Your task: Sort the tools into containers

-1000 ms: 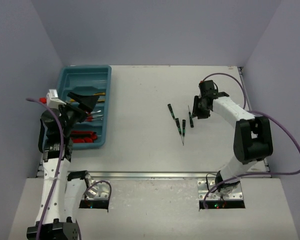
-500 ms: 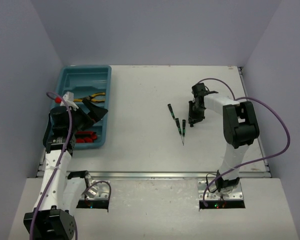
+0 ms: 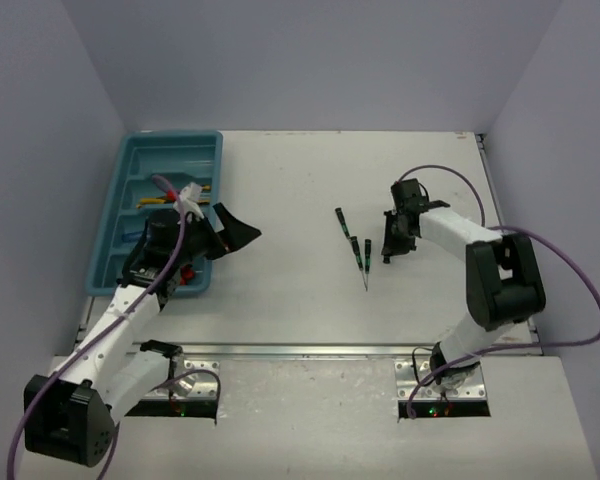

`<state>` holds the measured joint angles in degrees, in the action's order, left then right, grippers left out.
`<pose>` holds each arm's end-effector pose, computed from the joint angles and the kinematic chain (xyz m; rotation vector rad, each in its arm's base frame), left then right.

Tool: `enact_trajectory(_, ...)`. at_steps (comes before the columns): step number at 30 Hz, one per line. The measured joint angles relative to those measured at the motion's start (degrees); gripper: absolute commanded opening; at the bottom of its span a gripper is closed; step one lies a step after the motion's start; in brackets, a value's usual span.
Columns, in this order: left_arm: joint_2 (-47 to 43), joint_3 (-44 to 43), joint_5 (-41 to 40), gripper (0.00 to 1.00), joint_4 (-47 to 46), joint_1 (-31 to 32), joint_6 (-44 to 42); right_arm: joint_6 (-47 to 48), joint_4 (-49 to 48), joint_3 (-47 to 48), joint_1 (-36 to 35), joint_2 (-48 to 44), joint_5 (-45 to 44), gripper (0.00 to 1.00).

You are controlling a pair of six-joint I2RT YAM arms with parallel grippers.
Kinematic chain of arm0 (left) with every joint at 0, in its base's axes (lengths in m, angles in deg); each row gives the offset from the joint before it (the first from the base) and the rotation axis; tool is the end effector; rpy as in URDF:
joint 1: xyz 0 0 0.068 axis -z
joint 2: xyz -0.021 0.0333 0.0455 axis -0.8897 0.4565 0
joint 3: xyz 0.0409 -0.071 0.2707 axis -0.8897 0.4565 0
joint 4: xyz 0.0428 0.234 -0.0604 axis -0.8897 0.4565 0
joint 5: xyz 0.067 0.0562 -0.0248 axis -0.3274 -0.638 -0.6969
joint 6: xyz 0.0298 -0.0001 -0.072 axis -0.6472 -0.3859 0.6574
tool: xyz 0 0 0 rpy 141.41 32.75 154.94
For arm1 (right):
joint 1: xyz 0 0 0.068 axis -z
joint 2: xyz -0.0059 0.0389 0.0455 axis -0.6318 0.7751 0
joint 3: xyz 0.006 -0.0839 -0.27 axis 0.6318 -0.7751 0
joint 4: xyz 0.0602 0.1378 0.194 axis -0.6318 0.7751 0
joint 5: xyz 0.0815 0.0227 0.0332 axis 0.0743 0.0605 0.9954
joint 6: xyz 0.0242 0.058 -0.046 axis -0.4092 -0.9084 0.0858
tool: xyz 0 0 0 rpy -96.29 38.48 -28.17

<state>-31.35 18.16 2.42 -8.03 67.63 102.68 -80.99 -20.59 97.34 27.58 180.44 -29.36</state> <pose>0.1953 -0.0457 0.2590 -0.2626 2.0545 -0.9032 0.3256 0.0634 0.1435 0.3876 2.7335 0.1122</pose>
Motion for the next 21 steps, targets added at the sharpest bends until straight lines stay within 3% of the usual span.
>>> enact_trajectory(4, 6.0, 0.2, 3.5, 0.98, -12.1, 10.6, 4.1, -0.1, -2.5, -5.9, -3.6, -14.9, 7.7, 0.0)
enact_trajectory(7, 11.5, 0.2, 5.8, 0.96, -23.4, 16.0, 7.5, -1.5, -13.5, -9.8, -5.7, -23.9, 24.9, 0.0)
enact_trajectory(9, 14.3, 0.2, 5.9, 0.9, -28.8, 19.5, 9.0, -3.3, -19.4, -12.2, -7.2, -27.7, 34.1, 0.0)
enact_trajectory(12, 15.9, -0.4, 3.3, 0.74, -33.1, 24.9, 9.7, -5.0, -23.5, -13.1, -9.7, -29.5, 42.5, 0.0)
enact_trajectory(14, 16.1, -1.4, 1.0, 0.73, -35.0, 27.6, 10.0, -6.2, -25.6, -13.1, -11.8, -29.7, 46.2, 0.0)
enact_trajectory(21, 17.3, -5.8, -5.4, 0.45, -38.5, 29.5, 10.5, -8.9, -29.5, -13.1, -15.7, -30.8, 51.9, 0.0)
